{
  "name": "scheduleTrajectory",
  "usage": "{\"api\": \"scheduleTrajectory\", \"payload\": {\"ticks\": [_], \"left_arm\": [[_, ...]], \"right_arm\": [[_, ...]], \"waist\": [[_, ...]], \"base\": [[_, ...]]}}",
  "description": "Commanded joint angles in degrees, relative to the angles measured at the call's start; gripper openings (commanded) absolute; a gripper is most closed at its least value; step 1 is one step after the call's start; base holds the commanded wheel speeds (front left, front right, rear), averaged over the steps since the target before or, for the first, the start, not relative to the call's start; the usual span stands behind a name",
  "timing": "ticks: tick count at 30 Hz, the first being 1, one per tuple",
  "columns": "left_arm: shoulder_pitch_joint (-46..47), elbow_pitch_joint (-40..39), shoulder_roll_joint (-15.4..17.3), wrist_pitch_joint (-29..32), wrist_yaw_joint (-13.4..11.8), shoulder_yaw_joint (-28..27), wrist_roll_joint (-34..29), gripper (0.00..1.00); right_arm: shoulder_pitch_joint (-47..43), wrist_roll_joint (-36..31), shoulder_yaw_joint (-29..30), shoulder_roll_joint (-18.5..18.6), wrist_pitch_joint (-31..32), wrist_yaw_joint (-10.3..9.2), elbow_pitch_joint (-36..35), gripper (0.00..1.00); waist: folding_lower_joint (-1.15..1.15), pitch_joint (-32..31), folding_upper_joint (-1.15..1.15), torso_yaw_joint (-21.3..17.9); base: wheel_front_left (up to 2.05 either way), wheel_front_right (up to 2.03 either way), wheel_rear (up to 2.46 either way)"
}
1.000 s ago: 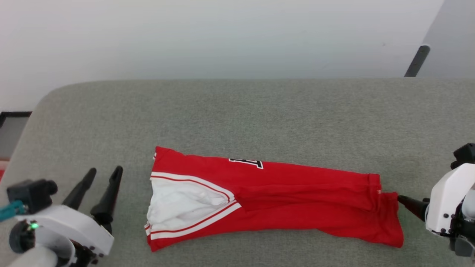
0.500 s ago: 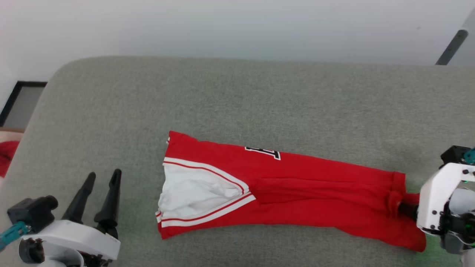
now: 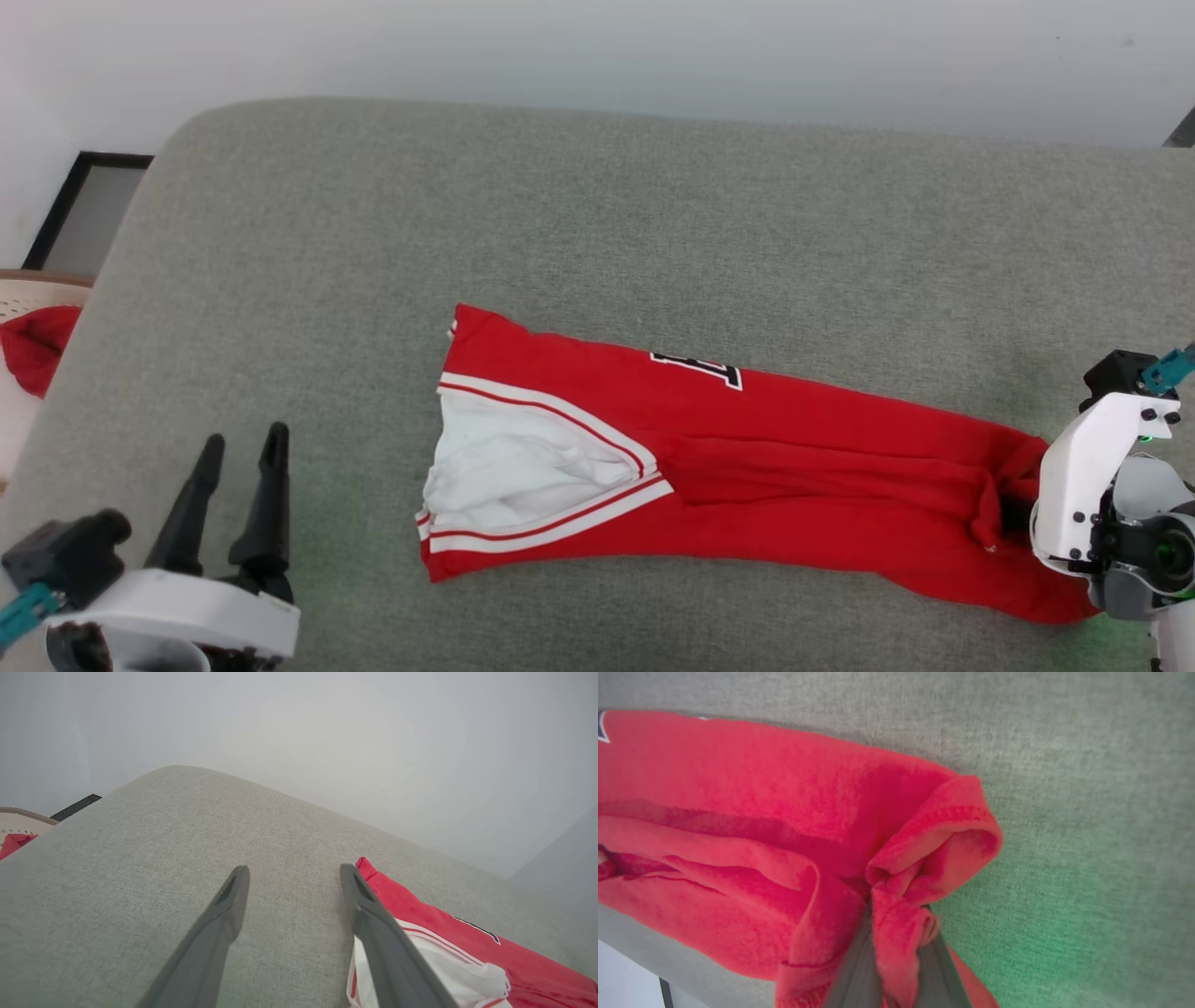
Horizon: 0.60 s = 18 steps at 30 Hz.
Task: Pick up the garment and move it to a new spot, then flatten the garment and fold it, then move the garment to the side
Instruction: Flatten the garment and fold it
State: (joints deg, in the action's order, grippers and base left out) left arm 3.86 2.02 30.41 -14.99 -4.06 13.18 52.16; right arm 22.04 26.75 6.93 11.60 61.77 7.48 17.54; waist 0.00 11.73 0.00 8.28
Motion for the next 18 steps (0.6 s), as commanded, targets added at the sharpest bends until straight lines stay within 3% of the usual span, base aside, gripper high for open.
{"api": "scheduleTrajectory", "payload": {"ticks": [1,18], "left_arm": [[-0.87,0.1,-0.54,-0.17,0.49,-0.58,-0.77,1.0],[-3.45,0.34,-3.34,-0.17,2.26,-3.63,-2.81,1.0]], "right_arm": [[-0.56,0.28,-0.59,-0.46,0.2,0.03,1.44,0.0],[3.71,-1.51,4.3,10.26,-2.28,-0.01,4.28,0.0]], "waist": [[0.0,-0.05,0.0,0.07],[0.0,-1.59,0.0,-1.65]], "base": [[0.0,0.0,0.0],[0.0,0.0,0.0]]}}
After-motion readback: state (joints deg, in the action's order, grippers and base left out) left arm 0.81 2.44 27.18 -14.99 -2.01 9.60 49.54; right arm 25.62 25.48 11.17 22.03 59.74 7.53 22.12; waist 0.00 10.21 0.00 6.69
